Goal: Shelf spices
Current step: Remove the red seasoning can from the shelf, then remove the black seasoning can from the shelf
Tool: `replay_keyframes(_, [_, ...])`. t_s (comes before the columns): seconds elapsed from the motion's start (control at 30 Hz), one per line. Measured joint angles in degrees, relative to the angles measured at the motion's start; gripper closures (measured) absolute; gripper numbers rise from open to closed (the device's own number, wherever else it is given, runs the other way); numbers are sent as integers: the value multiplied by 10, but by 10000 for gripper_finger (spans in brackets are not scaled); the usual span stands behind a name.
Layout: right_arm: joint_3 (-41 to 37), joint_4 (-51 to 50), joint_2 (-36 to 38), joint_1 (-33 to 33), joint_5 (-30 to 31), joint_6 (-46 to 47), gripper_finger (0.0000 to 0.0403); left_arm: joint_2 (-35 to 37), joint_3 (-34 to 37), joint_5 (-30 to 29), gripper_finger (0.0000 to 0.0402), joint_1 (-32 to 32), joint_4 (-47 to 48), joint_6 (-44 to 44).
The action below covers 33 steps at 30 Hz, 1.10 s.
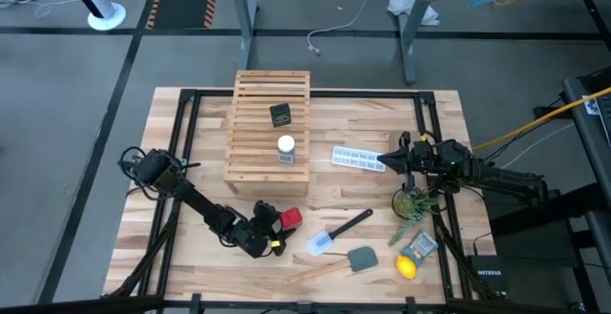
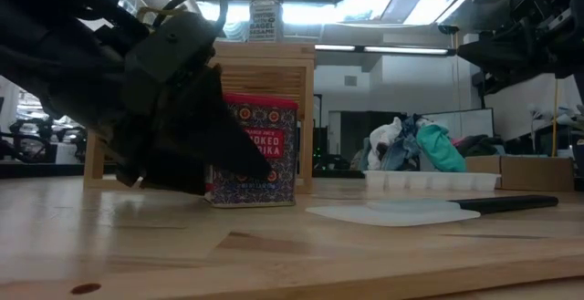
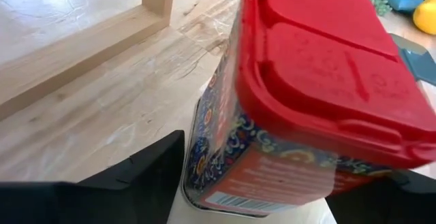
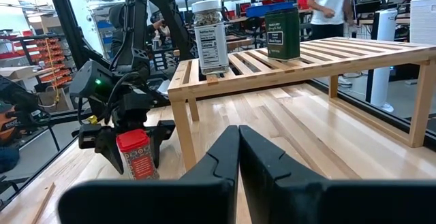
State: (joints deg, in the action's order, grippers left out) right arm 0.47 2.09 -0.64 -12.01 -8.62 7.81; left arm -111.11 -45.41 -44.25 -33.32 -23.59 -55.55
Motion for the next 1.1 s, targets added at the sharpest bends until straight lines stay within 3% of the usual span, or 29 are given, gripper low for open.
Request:
replay_keyframes(0.37, [0,0,0,0,0,0,386,9,0,-3,106,-1,14,5])
replay_keyframes(0.7, [0,0,0,0,0,0,386,133,0,-68,106,-45,184,-35])
replay_keyframes(0.9, [0,0,0,0,-2,0,386,184,0,-108,106,-73,160,27])
replay_keyframes(1.1, [0,0,0,0,-2,0,386,221,0,-192,106,-80,154,128])
